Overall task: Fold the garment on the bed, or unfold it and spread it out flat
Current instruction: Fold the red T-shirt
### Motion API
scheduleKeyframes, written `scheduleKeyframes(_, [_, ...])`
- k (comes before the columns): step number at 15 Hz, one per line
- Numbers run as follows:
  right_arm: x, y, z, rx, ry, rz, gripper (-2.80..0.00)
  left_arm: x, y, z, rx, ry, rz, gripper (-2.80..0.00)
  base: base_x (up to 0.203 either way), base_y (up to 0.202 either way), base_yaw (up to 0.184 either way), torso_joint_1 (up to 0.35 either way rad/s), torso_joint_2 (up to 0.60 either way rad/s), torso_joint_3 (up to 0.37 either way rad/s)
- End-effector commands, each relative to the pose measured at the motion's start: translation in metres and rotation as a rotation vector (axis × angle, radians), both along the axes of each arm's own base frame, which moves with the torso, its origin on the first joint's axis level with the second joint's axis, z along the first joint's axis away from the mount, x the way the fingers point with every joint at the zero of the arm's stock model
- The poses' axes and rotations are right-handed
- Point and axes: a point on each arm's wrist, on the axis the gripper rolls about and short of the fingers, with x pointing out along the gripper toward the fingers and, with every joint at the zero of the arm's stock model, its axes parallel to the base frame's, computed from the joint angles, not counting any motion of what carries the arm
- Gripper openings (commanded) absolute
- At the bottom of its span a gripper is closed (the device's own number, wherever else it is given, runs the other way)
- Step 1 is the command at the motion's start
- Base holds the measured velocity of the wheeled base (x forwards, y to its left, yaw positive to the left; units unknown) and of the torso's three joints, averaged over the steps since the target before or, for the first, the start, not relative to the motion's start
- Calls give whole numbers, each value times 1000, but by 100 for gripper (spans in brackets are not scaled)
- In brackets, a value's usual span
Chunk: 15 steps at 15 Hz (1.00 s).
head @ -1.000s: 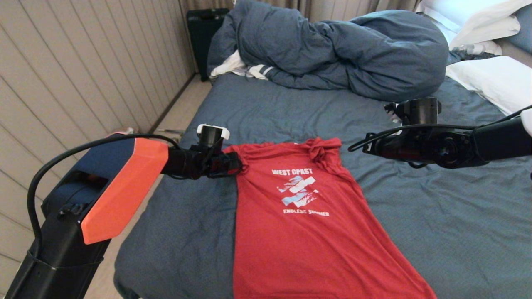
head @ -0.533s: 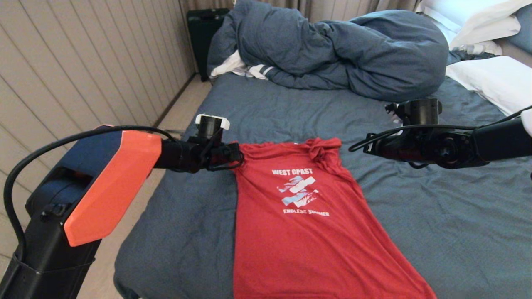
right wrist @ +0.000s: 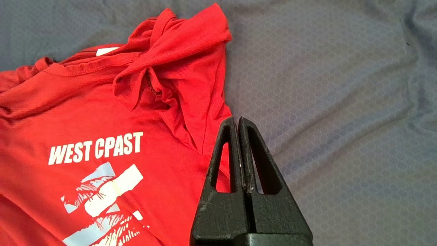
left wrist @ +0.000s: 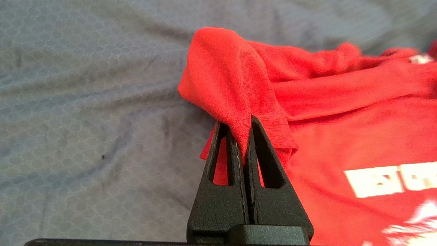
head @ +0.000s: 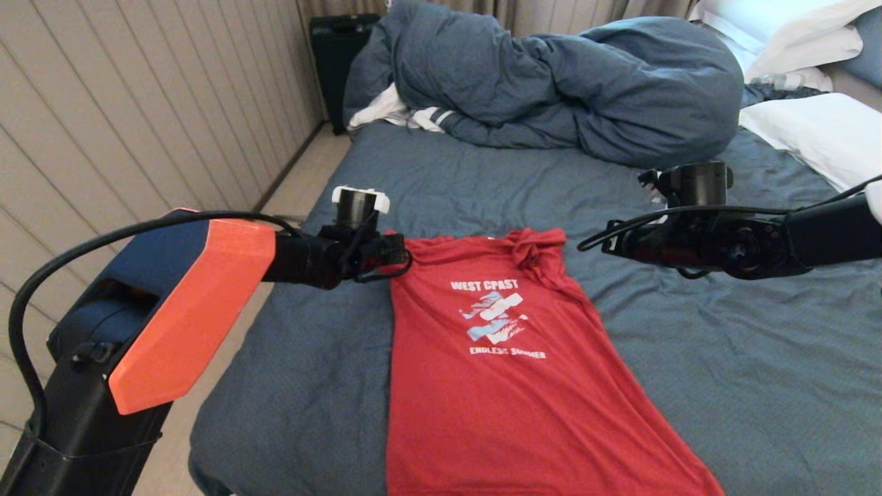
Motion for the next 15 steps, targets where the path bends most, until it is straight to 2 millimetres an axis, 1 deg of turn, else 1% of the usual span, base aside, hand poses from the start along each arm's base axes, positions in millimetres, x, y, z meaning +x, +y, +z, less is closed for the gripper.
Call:
scheduleKeyframes(1, [0, 0, 1, 2, -3, -1, -280, 2, -2, -12, 29, 14, 3, -280, 0, 0, 0, 0, 0, 0])
scheduleKeyframes(3, [0, 0, 1, 2, -3, -2, -280, -2, -15, -20, 62, 5, -13, -280, 0, 0, 0, 0, 0, 0])
scheduleKeyframes(6, [0, 0, 0, 0, -2, 1, -280, -9, -35, -35, 161, -2, -9, -280, 0, 0, 0, 0, 0, 0])
scheduleKeyframes(7, [0, 0, -1, 0, 0, 1, -280, -11, -39, -38, 177, -2, 1, -280, 0, 0, 0, 0, 0, 0])
scheduleKeyframes(12, [1, 0, 0, 0, -1, 1, -280, -12, -40, -38, 182, -5, 16, -280, 0, 0, 0, 0, 0, 0])
scheduleKeyframes(13, [0, 0, -1, 0, 0, 1, -280, -12, -39, -35, 180, -11, 32, 0, 0, 0, 0, 0, 0, 0])
scheduleKeyframes(14, [0, 0, -1, 0, 0, 0, -280, -13, -39, -31, 176, -19, 41, 0, 0, 0, 0, 0, 0, 0])
scheduleKeyframes(15, [1, 0, -1, 1, 2, 0, -280, -14, -37, -21, 165, -35, 51, 0, 0, 0, 0, 0, 0, 0])
